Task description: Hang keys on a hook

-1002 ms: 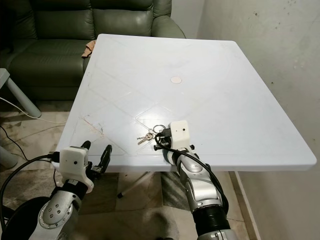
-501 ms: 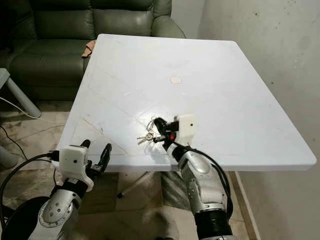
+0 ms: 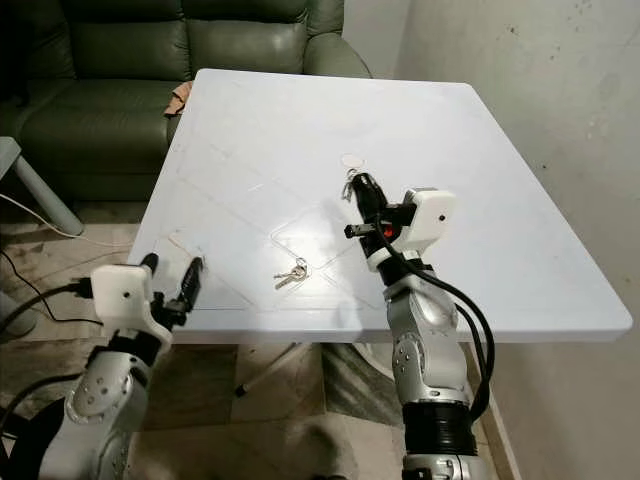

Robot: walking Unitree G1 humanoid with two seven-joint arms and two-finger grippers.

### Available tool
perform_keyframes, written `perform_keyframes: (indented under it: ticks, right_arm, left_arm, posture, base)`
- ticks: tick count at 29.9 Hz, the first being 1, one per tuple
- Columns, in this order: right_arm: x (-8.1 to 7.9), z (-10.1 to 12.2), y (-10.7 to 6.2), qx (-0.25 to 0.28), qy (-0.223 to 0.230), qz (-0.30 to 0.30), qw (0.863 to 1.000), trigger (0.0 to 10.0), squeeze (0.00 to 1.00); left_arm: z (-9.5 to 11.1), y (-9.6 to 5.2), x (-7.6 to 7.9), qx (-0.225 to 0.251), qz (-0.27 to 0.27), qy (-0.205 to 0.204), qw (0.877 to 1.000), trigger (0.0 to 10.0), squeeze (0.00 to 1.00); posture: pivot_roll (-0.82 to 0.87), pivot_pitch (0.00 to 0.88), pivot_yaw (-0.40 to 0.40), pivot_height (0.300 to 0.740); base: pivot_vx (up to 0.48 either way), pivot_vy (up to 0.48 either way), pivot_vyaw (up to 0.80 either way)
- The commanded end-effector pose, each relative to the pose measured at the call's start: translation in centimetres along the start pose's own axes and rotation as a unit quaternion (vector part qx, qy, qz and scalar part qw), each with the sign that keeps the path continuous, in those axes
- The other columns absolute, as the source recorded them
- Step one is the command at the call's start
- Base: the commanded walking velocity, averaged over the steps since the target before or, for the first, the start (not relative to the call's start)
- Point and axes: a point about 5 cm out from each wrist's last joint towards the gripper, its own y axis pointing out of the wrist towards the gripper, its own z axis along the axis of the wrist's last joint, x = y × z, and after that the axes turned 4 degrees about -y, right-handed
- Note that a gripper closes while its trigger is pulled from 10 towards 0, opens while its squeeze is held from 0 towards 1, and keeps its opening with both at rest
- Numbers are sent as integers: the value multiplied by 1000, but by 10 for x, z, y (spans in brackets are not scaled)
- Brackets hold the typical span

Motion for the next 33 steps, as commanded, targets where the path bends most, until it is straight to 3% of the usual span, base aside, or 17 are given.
perform_keyframes:
  ticks: [1,4,9,13,21,23,33]
  right_arm:
    - [4,6,0,10,-34,-16,999,10000,0]
    - [11,10,-6,6,-74,-25,997,10000,0]
    - [13,5,-17,-18,-82,-22,996,10000,0]
    - [17,-6,-29,-40,-93,-41,994,10000,0]
    - [15,-15,-31,-78,-97,-55,991,10000,0]
    - [12,-13,-27,-76,-74,-50,993,10000,0]
    - [12,-16,-21,-80,-98,-47,991,10000,0]
  left_arm:
    - [4,1,-10,8,21,-3,1000,10000,0]
    - [16,3,-26,33,47,4,998,10000,0]
    - [21,2,-42,41,63,16,997,10000,0]
    - [20,3,-56,39,85,-3,996,10000,0]
    - [24,8,-64,47,96,5,994,10000,0]
    - [23,11,-65,36,95,6,995,10000,0]
    - [19,15,-62,31,89,3,995,10000,0]
  posture:
    - [-31,47,-44,740]
    - [-30,37,-41,740]
    - [-33,33,-39,740]
    - [-49,17,-39,740]
    - [-55,15,-34,740]
    - [-62,5,-33,740]
    - [-52,0,-36,740]
  base:
    - [0,0,0]
    - [0,0,0]
    - [0,0,0]
    - [0,0,0]
    - [0,0,-313]
    - [0,0,-788]
    - [0,0,-789]
